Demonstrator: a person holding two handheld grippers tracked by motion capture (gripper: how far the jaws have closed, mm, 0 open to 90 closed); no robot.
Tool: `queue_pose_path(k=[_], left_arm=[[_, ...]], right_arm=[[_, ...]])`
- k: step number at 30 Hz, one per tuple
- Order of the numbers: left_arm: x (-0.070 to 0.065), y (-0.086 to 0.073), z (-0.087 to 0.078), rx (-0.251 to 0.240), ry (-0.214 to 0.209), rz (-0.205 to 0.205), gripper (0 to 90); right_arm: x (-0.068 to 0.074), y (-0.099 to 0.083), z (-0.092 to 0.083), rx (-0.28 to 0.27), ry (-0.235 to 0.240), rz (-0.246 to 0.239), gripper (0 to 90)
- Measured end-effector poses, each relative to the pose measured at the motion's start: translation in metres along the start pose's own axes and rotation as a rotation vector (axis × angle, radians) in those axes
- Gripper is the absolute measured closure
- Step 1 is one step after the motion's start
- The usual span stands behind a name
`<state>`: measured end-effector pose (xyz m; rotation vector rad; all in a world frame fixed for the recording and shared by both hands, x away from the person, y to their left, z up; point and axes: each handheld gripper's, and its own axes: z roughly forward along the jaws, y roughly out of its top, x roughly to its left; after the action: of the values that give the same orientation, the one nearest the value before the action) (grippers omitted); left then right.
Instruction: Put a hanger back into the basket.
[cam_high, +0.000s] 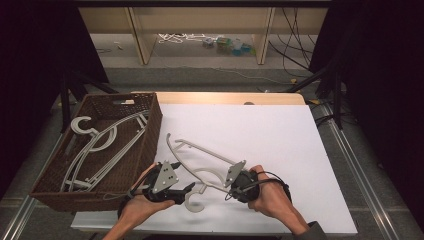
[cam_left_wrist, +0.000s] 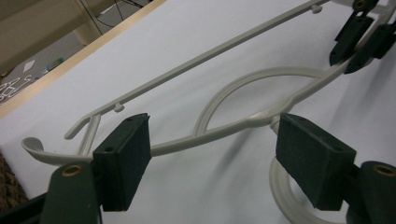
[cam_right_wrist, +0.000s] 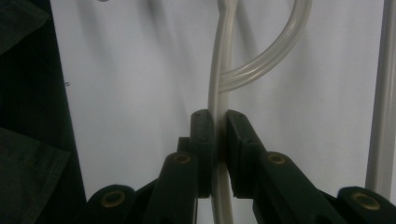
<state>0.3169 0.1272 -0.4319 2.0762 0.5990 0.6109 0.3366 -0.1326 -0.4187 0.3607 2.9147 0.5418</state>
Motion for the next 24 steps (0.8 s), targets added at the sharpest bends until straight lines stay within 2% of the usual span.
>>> queue_pose_path(k=[2,4,5,6,7,10,13,14,15,18,19,20,24], left_arm=[[0.002,0.003,0.002,0.025,-0.016,0.018,26.2],[0.003,0.008,0.006,0.014,-0.034,0.063,26.4],[0.003,0.008,0.006,0.014,-0.034,0.063,26.8],[0.004,0.01,0.008,0.013,-0.039,0.096,26.8],[0.003,0.01,0.01,0.002,-0.042,0.074,26.8],[0.003,0.012,0.015,0.021,-0.059,0.098,26.7],[0.003,0.012,0.022,0.069,-0.068,0.154,26.7],[0.001,0.012,0.027,0.094,-0.091,0.18,27.3],[0.001,0.012,0.027,0.094,-0.091,0.18,27.6],[-0.001,0.013,0.032,0.115,-0.096,0.235,29.0],[-0.001,0.013,0.032,0.115,-0.096,0.235,29.3],[-0.002,0.014,0.033,0.124,-0.103,0.257,29.6],[-0.003,0.013,0.034,0.123,-0.117,0.279,32.6]], right_arm=[[0.003,-0.002,-0.003,0.002,0.01,-0.007,82.6],[0.005,-0.007,-0.006,-0.006,0.014,-0.006,82.6],[0.005,-0.007,-0.006,-0.006,0.014,-0.006,82.6],[0.005,-0.008,-0.007,-0.005,0.014,-0.002,82.6],[0.005,-0.01,-0.008,-0.005,0.015,-0.003,82.6],[0.004,-0.015,-0.012,0.0,0.011,-0.002,82.6],[0.004,-0.019,-0.016,-0.005,0.013,-0.005,82.6],[0.004,-0.022,-0.019,-0.005,0.007,-0.01,82.6],[0.004,-0.022,-0.019,-0.005,0.007,-0.01,82.6],[0.006,-0.025,-0.024,-0.008,0.009,-0.016,82.6],[0.006,-0.025,-0.024,-0.008,0.009,-0.016,82.6],[0.007,-0.026,-0.026,-0.01,0.013,-0.019,82.6],[0.009,-0.026,-0.028,-0.009,0.013,-0.029,82.6]])
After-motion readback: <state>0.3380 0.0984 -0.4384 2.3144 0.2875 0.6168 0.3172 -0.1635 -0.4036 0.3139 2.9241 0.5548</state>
